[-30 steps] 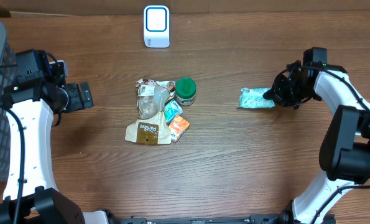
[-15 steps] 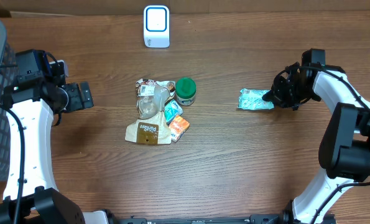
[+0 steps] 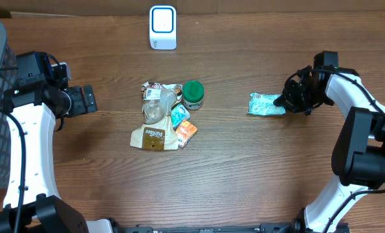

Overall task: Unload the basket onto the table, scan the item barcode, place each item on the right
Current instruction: 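Lower the wipes pack, open the right gripper and lift away, then reach the right gripper to the orange Kleenex pack and grasp it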

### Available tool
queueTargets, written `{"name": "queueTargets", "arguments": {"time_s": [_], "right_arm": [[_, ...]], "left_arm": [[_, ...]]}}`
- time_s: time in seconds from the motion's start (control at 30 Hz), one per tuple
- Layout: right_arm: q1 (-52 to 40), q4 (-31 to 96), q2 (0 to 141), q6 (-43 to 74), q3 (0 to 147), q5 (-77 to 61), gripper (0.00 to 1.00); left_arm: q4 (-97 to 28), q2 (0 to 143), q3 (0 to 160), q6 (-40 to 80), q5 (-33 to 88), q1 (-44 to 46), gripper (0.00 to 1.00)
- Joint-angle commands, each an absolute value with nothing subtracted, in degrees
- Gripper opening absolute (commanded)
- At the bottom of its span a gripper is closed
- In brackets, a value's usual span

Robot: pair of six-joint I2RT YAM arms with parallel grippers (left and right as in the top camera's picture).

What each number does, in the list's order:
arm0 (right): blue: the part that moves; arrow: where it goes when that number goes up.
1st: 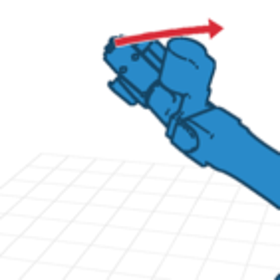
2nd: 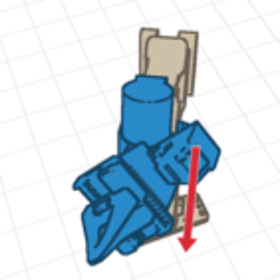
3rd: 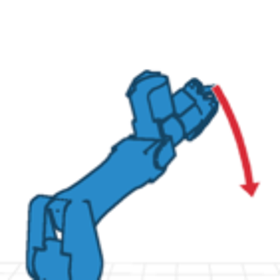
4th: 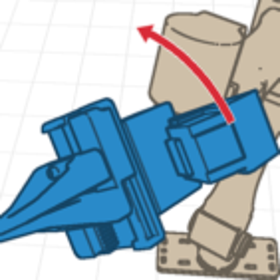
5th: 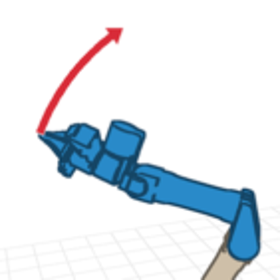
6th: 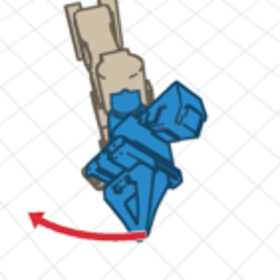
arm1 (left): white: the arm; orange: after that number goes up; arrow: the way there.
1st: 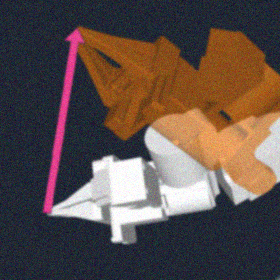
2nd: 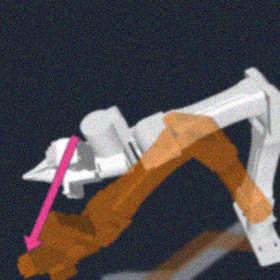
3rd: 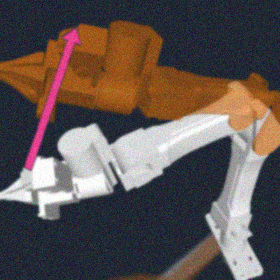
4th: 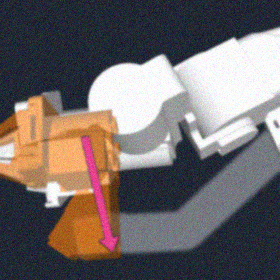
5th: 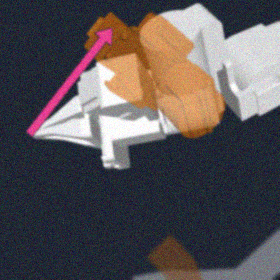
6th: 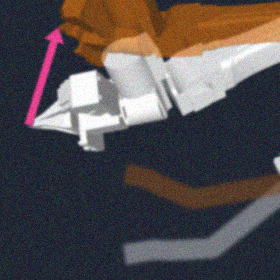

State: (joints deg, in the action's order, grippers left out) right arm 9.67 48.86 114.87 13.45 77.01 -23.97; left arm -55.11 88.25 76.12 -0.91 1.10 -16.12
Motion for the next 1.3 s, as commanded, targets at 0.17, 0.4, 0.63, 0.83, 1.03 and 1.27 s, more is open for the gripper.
{"name": "queueTargets", "arguments": {"time_s": [0.17,0.4,0.63,0.83,1.03,1.27], "right_arm": [[11.29,51.0,115.31,13.04,78.48,-21.45,0.36],[13.15,62.54,115.31,8.64,88.9,-21.47,0.61],[9.78,71.24,115.2,8.49,97.32,-22.15,0.61],[2.55,71.22,115.2,8.54,97.03,-24.56,0.64],[-5.3,70.46,115.22,9.5,96.68,-27.14,0.65],[-14.96,66.89,115.24,13.89,93.08,-27.09,0.65]], "left_arm": [[-55.09,88.4,76.6,0.03,1.52,-16.19,1.0],[-55.09,88.4,76.6,0.03,1.52,-16.19,1.0],[-55.09,88.4,76.6,0.03,1.52,-16.19,1.0],[-55.09,88.4,76.62,0.03,1.52,-16.19,1.0],[-55.09,88.4,76.62,0.03,1.52,-16.19,1.0],[-55.09,88.4,76.62,0.03,1.52,-16.19,1.0]]}}
